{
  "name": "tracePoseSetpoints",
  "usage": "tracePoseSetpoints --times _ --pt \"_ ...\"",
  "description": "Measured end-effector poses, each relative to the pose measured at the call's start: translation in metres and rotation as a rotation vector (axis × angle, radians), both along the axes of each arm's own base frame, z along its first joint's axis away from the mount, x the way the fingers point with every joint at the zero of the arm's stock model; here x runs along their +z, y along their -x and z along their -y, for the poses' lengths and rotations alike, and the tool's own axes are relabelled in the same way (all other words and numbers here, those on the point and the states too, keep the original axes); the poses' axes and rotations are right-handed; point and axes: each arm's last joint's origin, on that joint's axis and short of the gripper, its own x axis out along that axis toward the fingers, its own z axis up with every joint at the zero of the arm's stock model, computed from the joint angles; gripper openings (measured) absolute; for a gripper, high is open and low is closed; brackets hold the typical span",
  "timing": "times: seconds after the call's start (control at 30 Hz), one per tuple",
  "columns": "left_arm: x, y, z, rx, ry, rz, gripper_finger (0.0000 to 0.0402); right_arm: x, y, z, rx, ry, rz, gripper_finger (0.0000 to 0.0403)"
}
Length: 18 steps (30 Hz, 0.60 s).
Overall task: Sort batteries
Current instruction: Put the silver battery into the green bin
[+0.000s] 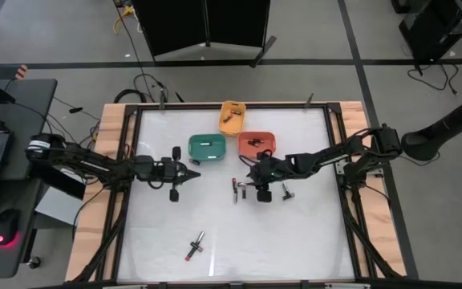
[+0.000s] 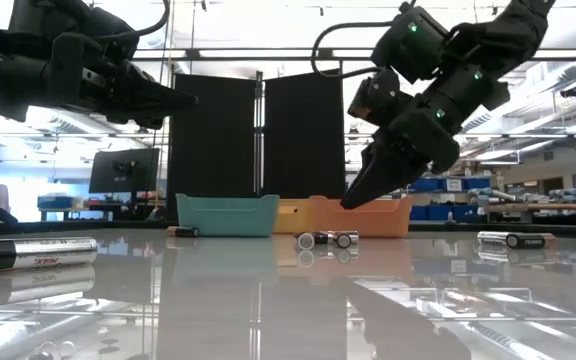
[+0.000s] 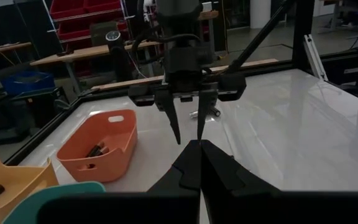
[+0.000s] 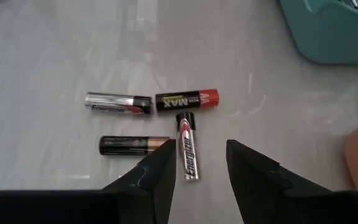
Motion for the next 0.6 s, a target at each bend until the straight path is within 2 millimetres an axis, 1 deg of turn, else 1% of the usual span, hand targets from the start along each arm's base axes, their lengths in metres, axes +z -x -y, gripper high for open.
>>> tracePoseSetpoints --times 0.17,0.37,0.43,0.6 --pt "0.000 0.000 0.000 0.000 0.000 -0.001 0.0009 -0.003 0.003 0.000 0.001 -0.021 0.037 0.0146" --pt "0.000 0.000 0.000 0.000 0.000 -0.001 0.0009 -0.007 0.005 0.000 -0.007 -0.031 0.032 0.0146" --pt "0.000 0.000 0.000 0.000 0.000 -0.001 0.0009 -0.011 0.003 0.000 -0.007 -0.031 0.034 0.0145" --pt "-0.001 0.000 0.000 -0.001 -0.001 -0.010 0.0010 -0.028 -0.003 0.000 -0.008 -0.030 -0.004 0.0145"
